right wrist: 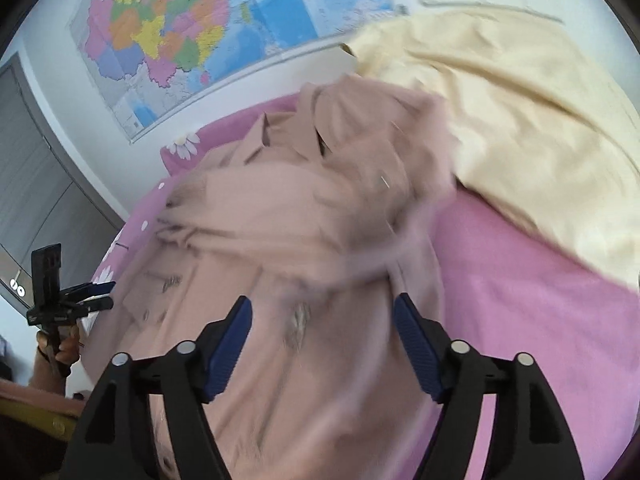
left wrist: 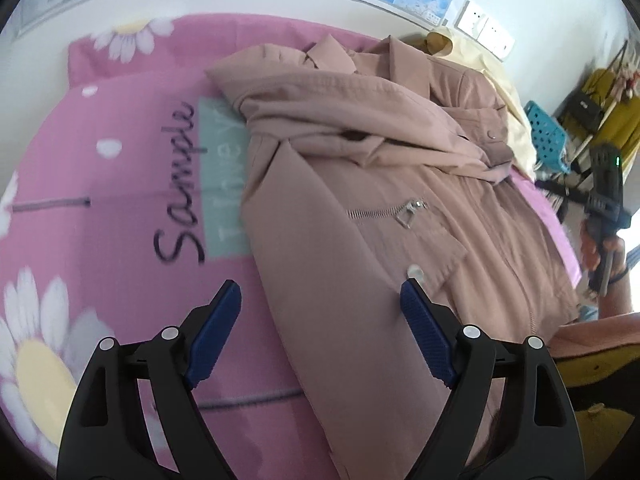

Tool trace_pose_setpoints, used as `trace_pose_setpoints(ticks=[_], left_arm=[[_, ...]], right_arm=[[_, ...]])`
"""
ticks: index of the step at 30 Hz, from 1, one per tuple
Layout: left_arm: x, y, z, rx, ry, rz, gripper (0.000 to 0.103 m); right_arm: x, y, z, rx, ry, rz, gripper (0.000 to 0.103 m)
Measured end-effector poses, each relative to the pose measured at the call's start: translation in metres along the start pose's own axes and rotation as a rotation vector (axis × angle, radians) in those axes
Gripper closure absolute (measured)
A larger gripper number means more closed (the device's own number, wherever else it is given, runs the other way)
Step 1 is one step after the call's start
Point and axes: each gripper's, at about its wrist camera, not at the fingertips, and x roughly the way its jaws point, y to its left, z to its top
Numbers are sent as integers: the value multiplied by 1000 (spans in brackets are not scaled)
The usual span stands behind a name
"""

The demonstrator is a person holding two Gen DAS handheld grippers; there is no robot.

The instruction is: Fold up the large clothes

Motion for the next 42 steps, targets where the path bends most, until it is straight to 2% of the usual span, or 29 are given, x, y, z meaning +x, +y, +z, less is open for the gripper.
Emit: trace_pose_setpoints(ticks=[4,8,12,17,21,23,27,30,35,37,39,42], left_arm=[[-4,1,-13,-36,6,-19,22],[-9,2,-27,-64,14,-32,22],[-13,4,-39,-96,30,-44,22],[-18,-1,-53,-127,39,-134,19],[-10,-14,-61,-111,59,-147,17],[-6,-19,-62,-120,68,-217,17],[0,-33,-59,-93,73,-232,8],[6,-39,-54,-102,71,-268,5],[15,-40,-47,-147,48,-315,5],[18,-40,-45,-178,27,-307,6],[18,-41,-45,-165,21,-277,12],[18,-44,-44,-156,33,-236,15]], right_arm=[[-12,-19,-36,82,26,1,26],[-21,-34,-65,171,40,65,23],[-21,-32,-81,182,61,109,23],[-17,-21,-92,160,79,150,22],[-19,-15,-96,147,74,184,22],[-20,-12,-100,137,72,188,21],[-20,-6,-106,116,69,229,20],[-18,-1,-107,102,67,254,20],[-11,0,-105,112,65,369,22],[-6,2,-103,111,72,362,29],[-4,3,-102,97,77,362,33],[-5,4,-103,71,79,353,37]])
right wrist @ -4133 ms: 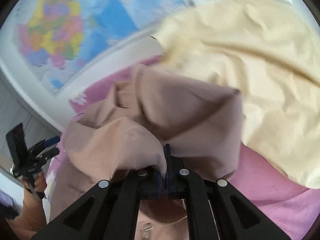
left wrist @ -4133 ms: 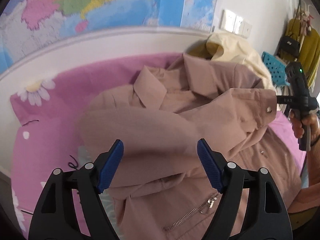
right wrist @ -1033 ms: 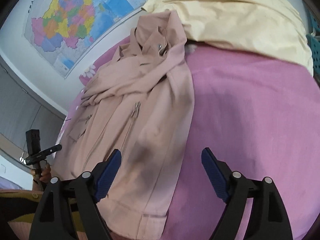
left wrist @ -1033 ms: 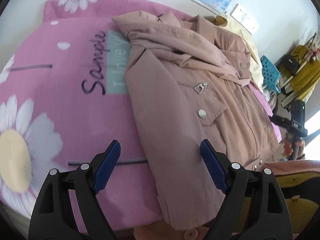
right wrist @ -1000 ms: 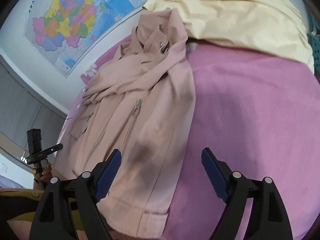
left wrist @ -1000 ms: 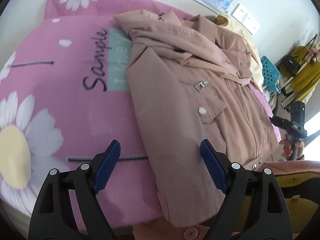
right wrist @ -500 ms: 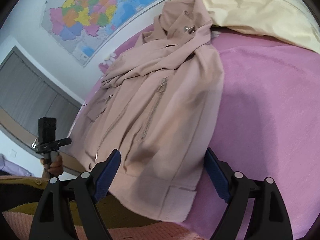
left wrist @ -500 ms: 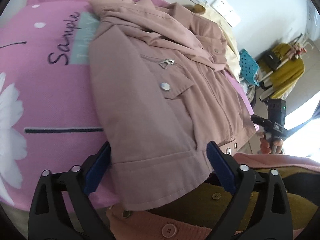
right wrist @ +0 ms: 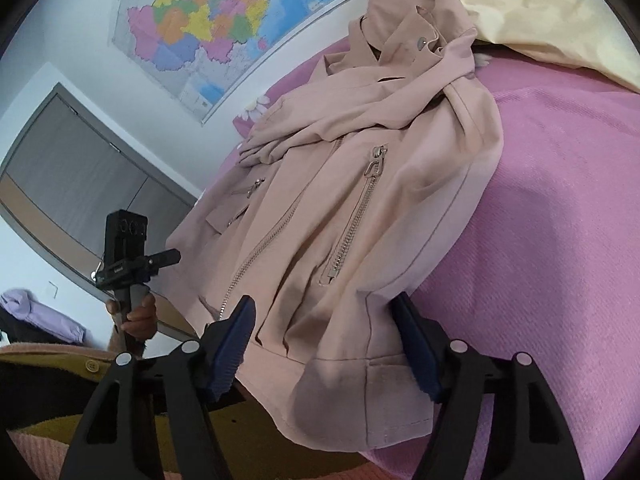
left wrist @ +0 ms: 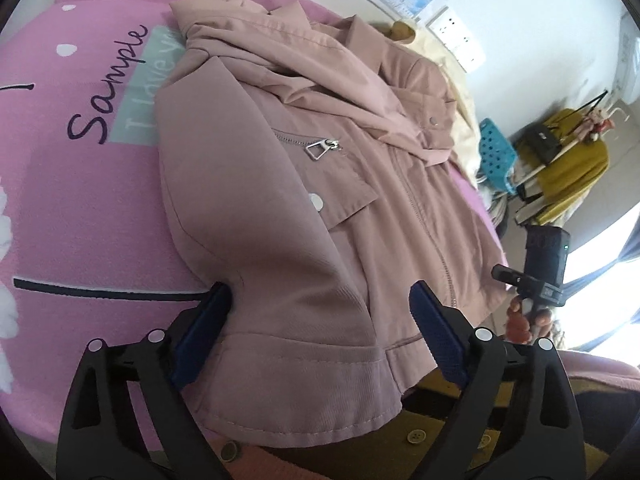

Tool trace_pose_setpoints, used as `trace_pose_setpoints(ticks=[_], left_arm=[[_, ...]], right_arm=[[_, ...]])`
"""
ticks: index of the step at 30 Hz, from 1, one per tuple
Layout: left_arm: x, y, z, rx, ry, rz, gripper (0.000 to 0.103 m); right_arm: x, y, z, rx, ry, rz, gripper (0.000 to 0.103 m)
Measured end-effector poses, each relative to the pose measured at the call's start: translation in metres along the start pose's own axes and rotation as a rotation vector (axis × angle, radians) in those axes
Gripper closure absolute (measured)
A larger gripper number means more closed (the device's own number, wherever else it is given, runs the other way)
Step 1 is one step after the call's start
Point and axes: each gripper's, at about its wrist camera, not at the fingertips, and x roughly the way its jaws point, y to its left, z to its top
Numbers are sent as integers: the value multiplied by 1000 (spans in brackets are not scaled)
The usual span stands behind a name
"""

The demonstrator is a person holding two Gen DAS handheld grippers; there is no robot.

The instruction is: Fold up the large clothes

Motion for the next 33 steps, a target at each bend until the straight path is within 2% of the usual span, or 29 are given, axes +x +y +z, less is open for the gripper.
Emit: trace_pose_setpoints(ticks=[1,2,3,4,5,6,8,13,19,21,23,25,29,31,32,33], left_arm=[[0,0,1,-1,-5,14,17],[0,-1,1,3,-10,37,23],[-1,1,1,4,-13,55,39],[0,3,2,-2,-11,74,48],[1,6,3,-17,3,84,68],[1,9,3,-33,9,89,82],[-5,12,4,-53,-3,72,95],[-58,1,4,-24,-149,34,97],[-113,-26,-7,50,-241,-12,97],[-122,-28,-11,61,-240,-25,97],[-122,-25,-14,57,-222,-4,97],[-112,-19,-15,40,-194,6,97],[-87,2,-17,-12,-110,9,97],[-80,10,-22,-30,-88,8,96],[-77,15,-23,-39,-75,10,94],[-74,17,-25,-38,-63,14,89]], right_arm=[[-1,-2,0,1,-2,-13,46],[0,-4,0,8,-4,-24,54],[1,-6,0,18,-1,-40,73],[2,-8,-1,27,6,-56,80],[1,-9,-1,34,-3,-56,82],[-1,-6,-1,31,-14,-44,88],[-5,-1,-1,24,-29,-39,92],[-41,31,4,-38,-138,53,95],[-81,73,0,-127,-199,118,95],[-89,80,-3,-145,-203,117,94],[-86,79,-2,-135,-188,120,92],[-77,72,-2,-91,-166,87,88],[-56,49,-12,3,-93,98,86],[-49,40,-20,46,-59,115,76],[-45,38,-24,62,-41,116,74],[-42,35,-27,71,-18,107,67]])
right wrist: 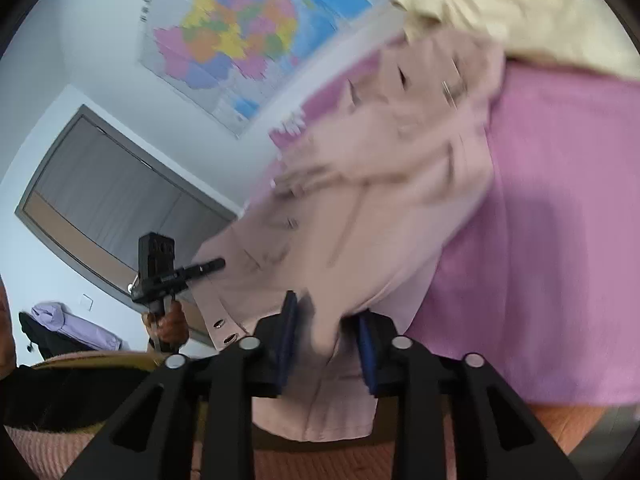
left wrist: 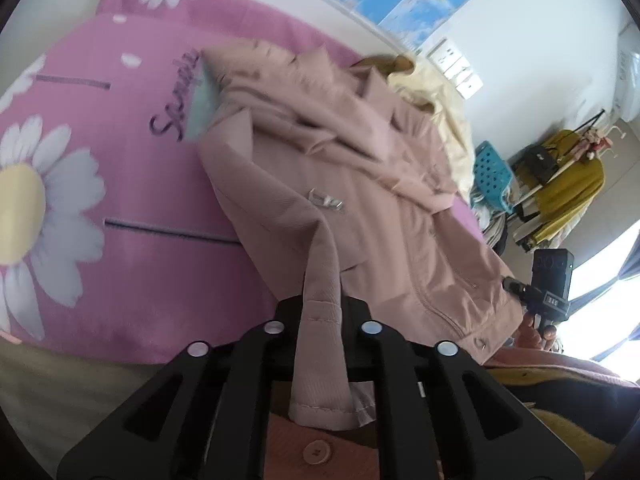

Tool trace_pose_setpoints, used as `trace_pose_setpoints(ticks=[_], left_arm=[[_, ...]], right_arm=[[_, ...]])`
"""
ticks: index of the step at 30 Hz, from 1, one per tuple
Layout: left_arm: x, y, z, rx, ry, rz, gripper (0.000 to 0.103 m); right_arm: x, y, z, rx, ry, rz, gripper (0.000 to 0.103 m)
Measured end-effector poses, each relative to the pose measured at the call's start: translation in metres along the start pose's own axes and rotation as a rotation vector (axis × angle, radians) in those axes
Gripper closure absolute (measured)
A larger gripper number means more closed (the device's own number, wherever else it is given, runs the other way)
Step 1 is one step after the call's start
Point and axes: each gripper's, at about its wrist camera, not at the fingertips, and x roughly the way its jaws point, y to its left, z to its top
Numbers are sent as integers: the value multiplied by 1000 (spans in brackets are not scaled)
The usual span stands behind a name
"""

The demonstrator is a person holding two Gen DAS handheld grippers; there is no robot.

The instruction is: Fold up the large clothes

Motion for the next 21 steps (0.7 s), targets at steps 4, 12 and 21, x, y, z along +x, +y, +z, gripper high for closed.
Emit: trace_pose_setpoints(ticks=[4,12,21], left_arm=[[17,8,-6,8,55,19,72],[21,11,-11,20,54,27,99],[-28,-17,34,45,-79,-15,99]], right_arm=[[12,-16,-13,39,62,-62,42],[13,-5,-16,-7,51,-32,97],[-21,25,37,-42,-142,42,98]])
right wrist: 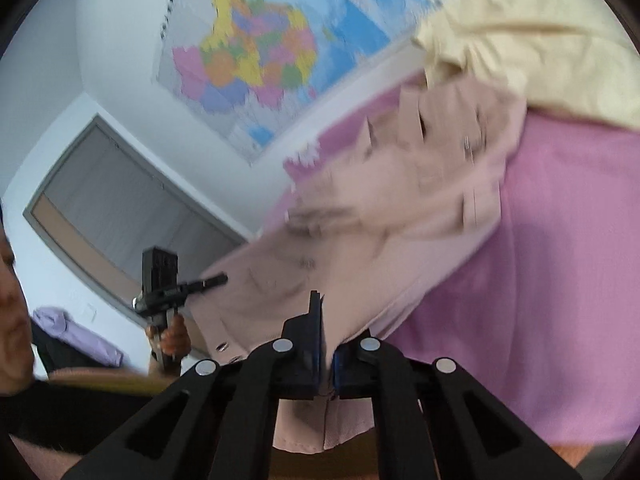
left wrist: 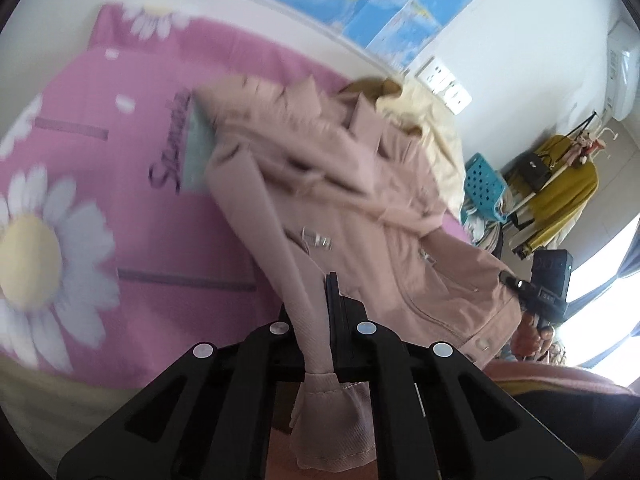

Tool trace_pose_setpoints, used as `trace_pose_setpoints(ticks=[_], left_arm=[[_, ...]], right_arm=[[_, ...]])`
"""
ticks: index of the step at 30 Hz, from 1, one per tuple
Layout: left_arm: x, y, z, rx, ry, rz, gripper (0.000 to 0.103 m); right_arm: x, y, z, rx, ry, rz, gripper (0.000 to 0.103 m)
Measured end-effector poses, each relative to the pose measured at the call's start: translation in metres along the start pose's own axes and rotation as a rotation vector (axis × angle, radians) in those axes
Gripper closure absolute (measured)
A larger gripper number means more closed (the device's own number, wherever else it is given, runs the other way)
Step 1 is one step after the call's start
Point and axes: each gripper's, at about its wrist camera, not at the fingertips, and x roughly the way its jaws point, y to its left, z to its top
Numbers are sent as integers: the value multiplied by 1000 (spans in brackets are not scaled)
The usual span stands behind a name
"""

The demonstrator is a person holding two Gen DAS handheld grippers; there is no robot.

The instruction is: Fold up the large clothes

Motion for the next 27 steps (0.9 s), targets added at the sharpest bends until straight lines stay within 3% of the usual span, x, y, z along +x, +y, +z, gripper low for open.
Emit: trace_pose_setpoints(ticks=[6,12,21,27], left_arm=[[-8,-9,58,10,-38,-20,99],[7,-18,116,61,-22,38,98],[53,-8,191,63,30,92,98],[93,9,225,35,86,136,98]], right_arm=[[1,-5,65,23,-98,15,98],[18,-27,121,101,-140,36,98],[45,-61,181,194,-166,28,98],[62,-82,210,244,-164,-41,98]])
